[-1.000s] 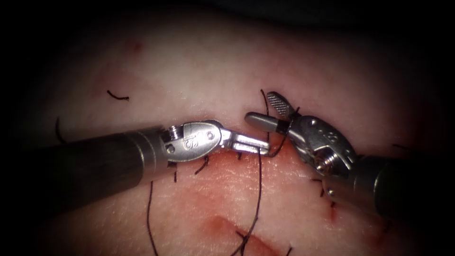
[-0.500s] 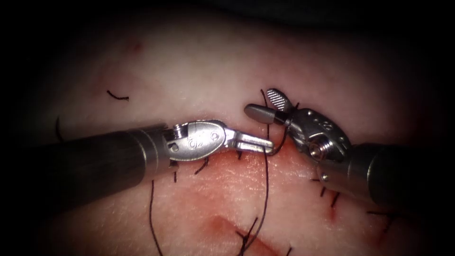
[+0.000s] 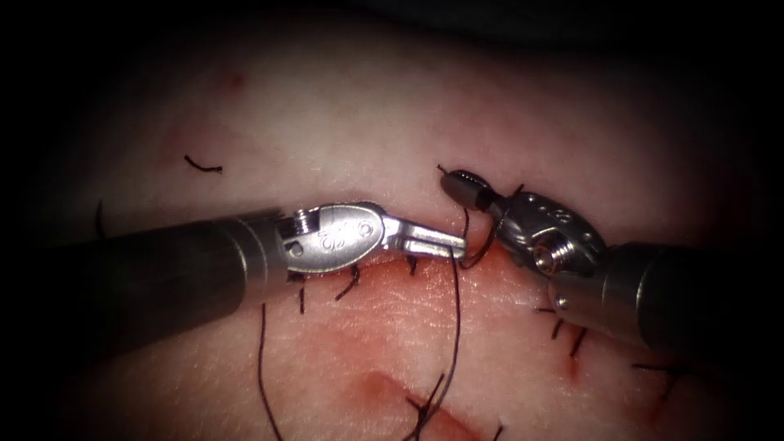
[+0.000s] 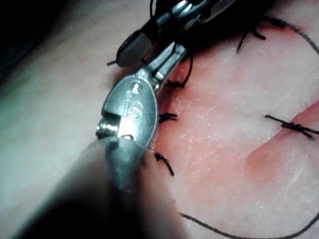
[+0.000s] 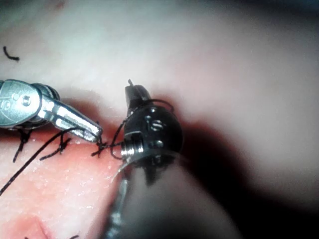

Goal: Wound Closure
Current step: Move the right arm down and the left arm up to tension the knot.

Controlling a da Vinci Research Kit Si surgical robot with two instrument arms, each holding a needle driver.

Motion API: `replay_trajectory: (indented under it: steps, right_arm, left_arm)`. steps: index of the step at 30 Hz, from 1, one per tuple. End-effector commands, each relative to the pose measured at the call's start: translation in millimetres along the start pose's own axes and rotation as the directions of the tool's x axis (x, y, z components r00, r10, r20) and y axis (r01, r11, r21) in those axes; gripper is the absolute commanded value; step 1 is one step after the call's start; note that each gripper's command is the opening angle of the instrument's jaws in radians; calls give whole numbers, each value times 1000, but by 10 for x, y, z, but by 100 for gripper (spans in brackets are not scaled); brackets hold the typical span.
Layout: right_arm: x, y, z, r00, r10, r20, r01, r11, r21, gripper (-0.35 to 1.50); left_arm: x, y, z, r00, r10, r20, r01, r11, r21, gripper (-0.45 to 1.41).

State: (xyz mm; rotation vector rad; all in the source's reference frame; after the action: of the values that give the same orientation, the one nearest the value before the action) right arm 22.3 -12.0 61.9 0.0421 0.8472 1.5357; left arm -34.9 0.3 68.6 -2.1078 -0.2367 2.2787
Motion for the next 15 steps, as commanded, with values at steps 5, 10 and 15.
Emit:
replay_trajectory:
  steps: [5,10,15]
  right_arm:
    - [-5,-10,-2,1000,-16,-16,16,1000,17,-35]
    - [-4,-10,-15,997,-34,-72,37,998,43,-35]
    - [-12,-13,-30,989,-75,-130,86,993,81,-35]
  left_arm:
    - [-4,-17,-3,1000,-7,-7,7,1000,-5,-45]
    - [-9,-39,-21,1000,-25,12,25,1000,10,-45]
    - [-32,-76,-43,998,-46,52,44,998,42,-45]
